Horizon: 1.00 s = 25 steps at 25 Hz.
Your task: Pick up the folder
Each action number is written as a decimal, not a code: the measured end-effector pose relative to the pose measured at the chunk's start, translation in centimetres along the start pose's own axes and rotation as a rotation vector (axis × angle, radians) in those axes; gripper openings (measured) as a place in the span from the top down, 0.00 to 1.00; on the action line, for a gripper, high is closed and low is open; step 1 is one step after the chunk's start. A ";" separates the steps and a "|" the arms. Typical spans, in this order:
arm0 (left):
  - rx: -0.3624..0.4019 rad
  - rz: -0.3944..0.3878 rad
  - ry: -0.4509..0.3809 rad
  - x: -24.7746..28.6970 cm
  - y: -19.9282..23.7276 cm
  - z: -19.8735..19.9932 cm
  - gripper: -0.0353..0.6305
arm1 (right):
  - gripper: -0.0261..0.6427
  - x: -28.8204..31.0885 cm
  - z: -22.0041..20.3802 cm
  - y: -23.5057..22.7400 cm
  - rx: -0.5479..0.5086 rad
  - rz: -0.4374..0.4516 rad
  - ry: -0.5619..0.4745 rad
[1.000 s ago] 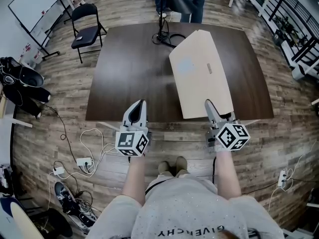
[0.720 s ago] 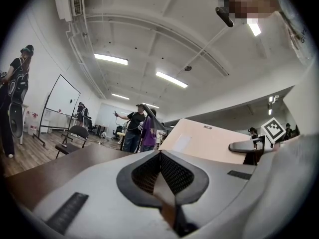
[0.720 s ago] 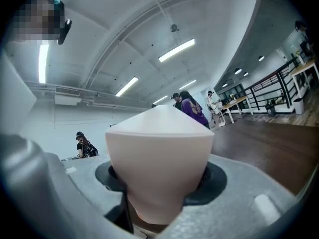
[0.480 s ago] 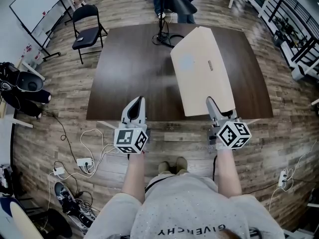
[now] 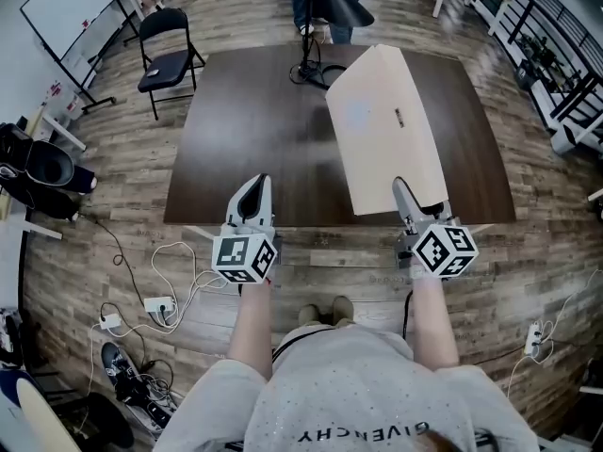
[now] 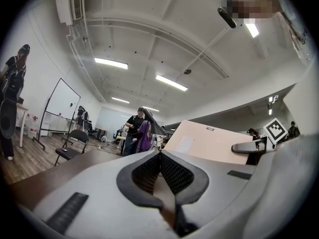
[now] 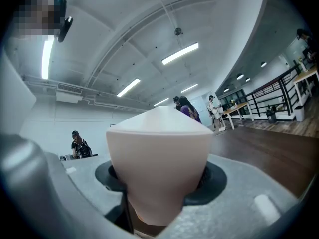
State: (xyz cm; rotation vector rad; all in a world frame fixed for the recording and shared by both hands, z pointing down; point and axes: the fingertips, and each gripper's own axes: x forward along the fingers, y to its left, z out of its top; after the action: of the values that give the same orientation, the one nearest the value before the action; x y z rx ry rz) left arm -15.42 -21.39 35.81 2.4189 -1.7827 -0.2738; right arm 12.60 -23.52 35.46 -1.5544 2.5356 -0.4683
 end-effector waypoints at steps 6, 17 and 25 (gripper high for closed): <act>0.004 0.003 -0.011 -0.5 0.0 0.6 0.95 | 0.55 -0.3 0.5 0.3 -0.011 -0.001 -0.004; 0.015 0.025 -0.035 -0.8 1.0 1.4 0.95 | 0.55 0.0 0.6 0.7 -0.033 -0.001 -0.019; 0.015 0.024 -0.036 -0.5 0.7 1.5 0.95 | 0.55 0.2 1.2 0.6 -0.034 0.002 -0.027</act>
State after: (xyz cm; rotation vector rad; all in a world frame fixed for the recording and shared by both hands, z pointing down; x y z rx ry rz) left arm -16.51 -21.08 34.49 2.4160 -1.8341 -0.3047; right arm 12.28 -23.63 34.15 -1.5583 2.5375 -0.4029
